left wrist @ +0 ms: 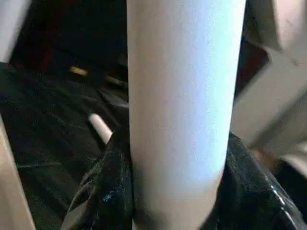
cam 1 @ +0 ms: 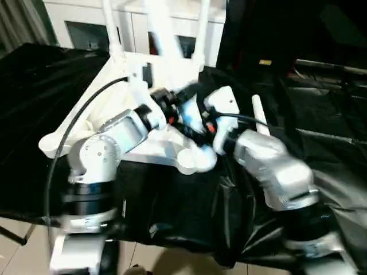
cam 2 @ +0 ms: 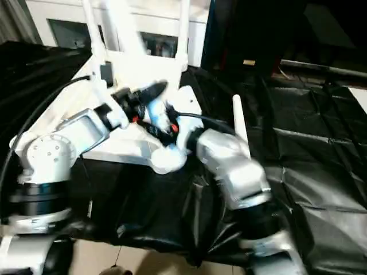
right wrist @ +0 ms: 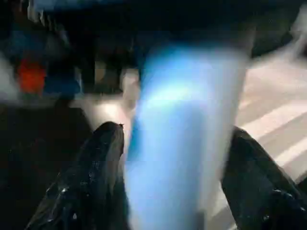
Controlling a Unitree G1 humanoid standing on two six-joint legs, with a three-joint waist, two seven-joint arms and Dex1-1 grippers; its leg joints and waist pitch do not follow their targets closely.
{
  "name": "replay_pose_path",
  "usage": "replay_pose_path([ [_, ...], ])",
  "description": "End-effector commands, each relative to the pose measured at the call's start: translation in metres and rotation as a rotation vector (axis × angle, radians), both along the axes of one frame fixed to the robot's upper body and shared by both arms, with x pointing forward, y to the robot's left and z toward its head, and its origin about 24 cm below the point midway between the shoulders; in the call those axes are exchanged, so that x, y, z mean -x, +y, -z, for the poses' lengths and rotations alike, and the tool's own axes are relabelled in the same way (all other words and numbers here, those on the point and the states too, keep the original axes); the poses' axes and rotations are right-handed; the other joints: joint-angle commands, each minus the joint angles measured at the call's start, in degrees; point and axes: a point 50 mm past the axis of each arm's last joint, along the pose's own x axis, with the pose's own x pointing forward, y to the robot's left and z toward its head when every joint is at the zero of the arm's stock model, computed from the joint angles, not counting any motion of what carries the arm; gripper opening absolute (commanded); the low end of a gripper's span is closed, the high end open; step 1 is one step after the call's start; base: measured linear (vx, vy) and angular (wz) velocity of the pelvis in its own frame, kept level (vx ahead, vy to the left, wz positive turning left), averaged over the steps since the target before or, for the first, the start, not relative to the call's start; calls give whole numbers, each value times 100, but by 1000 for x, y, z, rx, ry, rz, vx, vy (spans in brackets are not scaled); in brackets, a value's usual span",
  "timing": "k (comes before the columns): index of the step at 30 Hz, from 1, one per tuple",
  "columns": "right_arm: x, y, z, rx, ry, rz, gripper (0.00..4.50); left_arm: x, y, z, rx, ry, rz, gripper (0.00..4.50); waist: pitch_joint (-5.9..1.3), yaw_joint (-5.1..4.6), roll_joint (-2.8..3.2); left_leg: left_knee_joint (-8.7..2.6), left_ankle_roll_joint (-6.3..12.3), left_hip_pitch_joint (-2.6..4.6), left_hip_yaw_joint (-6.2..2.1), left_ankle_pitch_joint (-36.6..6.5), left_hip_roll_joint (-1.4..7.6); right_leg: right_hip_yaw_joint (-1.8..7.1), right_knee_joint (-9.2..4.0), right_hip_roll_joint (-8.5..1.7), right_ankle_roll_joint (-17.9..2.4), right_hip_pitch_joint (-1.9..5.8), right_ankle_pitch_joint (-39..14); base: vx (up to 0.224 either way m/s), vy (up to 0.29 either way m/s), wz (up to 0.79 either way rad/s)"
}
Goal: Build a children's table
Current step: Pick table leg
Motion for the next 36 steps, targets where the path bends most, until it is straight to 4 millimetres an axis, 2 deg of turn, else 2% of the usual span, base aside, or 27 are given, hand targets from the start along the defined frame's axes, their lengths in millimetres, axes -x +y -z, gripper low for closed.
replay_pose_path([
  [1, 7, -5, -5, -35, 35, -74, 300, 6, -1, -11, 7, -57, 84, 186, -433, 26, 64, -343, 19, 86, -86, -281, 235, 267, -356, -405, -1218, 330, 906, 0, 0, 0],
  [7, 11, -10, -6, -69, 98, -128, 300, 17, 3, -26, 67, -124, 246, 186, -437, 29, 65, -338, -28, 87, -75, -296, 234, 263, -346, -419, -1399, 320, 774, 0, 0, 0],
  [11, 11, -10, -5, -80, 131, -136, 300, 21, 3, -28, 87, -146, 312, 186, -433, 35, 79, -351, -75, 96, -78, -359, 240, 260, -360, -415, -1380, 311, 649, 0, 0, 0],
  [13, 11, -11, -3, -77, 173, -139, 273, 23, 3, -28, 83, -153, 337, 186, -436, 37, 84, -352, -93, 99, -79, -345, 234, 260, -361, -411, -1369, 316, 657, 0, 0, 0],
  [15, 11, -11, -1, -68, 191, -135, 273, 23, 3, -27, 79, -153, 344, 186, -441, 45, 91, -350, -121, 95, -81, -345, 239, 260, -353, -417, -1356, 315, 669, 0, 0, 0],
  [25, 11, -9, 0, -67, 201, -125, 191, 22, 5, -25, 71, -155, 342, 186, -448, 69, 82, -348, -194, 92, -77, -329, 234, 260, -351, -419, -1302, 319, 711, 0, 0, 0],
  [27, 10, -9, 0, -67, 191, -119, 188, 20, 6, -24, 58, -152, 319, 186, -449, 78, 91, -349, -205, 92, -80, -335, 237, 257, -349, -419, -1299, 316, 708, 0, 0, 0],
  [28, 8, -7, -1, -68, 159, -94, 187, 9, 7, -20, 29, -114, 204, 242, -446, 77, 82, -352, -215, 90, -80, -346, 241, 258, -353, -420, -1285, 318, 697, 0, 0, 0],
  [32, 2, -5, -2, -51, 87, -14, 186, -4, 11, -15, 14, -67, 83, 259, -449, 93, 75, -351, -298, 95, -80, -382, 223, 262, -370, -426, -1220, 314, 589, 0, 0, 0],
  [33, -2, -1, -1, -39, 56, 41, 186, -9, 12, -11, -14, -62, 19, 266, -452, 95, 98, -360, -308, 84, -91, -401, 228, 261, -369, -434, -1204, 327, 562, 0, 0, 0],
  [36, -8, 6, 1, -30, 26, 133, 186, -15, 9, -6, -51, -43, -96, 289, -449, 75, 103, -369, -379, 90, -96, -471, 238, 258, -376, -432, -1150, 317, 507, 0, 0, 0],
])
